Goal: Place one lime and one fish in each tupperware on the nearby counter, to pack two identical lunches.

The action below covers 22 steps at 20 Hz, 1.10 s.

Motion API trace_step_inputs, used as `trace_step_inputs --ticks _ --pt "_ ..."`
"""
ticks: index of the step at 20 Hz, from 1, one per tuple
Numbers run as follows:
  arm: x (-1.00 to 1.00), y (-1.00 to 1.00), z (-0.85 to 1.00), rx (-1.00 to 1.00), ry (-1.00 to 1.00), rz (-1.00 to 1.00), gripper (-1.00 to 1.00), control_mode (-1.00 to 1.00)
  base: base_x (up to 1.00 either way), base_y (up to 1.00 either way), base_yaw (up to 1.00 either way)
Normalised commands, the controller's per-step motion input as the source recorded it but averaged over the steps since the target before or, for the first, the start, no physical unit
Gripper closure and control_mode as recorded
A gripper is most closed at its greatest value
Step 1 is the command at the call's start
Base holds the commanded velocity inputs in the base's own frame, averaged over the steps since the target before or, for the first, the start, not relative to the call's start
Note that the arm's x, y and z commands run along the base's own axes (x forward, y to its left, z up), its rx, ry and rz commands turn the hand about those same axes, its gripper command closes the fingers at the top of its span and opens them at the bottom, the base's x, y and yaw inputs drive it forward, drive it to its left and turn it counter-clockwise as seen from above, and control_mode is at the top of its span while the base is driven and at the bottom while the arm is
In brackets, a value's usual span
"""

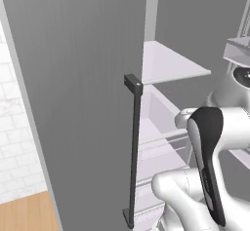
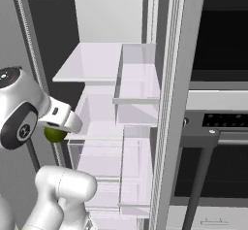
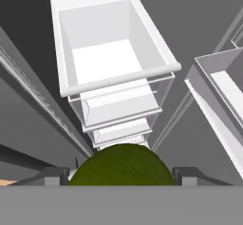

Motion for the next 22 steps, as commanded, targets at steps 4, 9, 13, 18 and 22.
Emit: trace_step_inputs --ticks 4,9,13,18,22 --pt "0.0 0.0 0.0 0.0 0.0 0.0 1.0 -1.0 0.0 0.0 0.0" --pt "-0.06 0.0 0.0 0.0 0.0 0.0 1.0 1.0 -0.11 0.0 0.0" --pt "0.0 0.0 0.0 0.0 0.0 0.0 1.0 1.0 -0.92 0.0 -0.01" --pt "0.0 0.0 0.0 0.0 0.0 0.0 1.0 1.0 -1.0 -0.06 -0.24" --pt "0.0 0.0 0.0 0.0 0.0 0.0 1.0 1.0 -0.79 -0.52 -0.58"
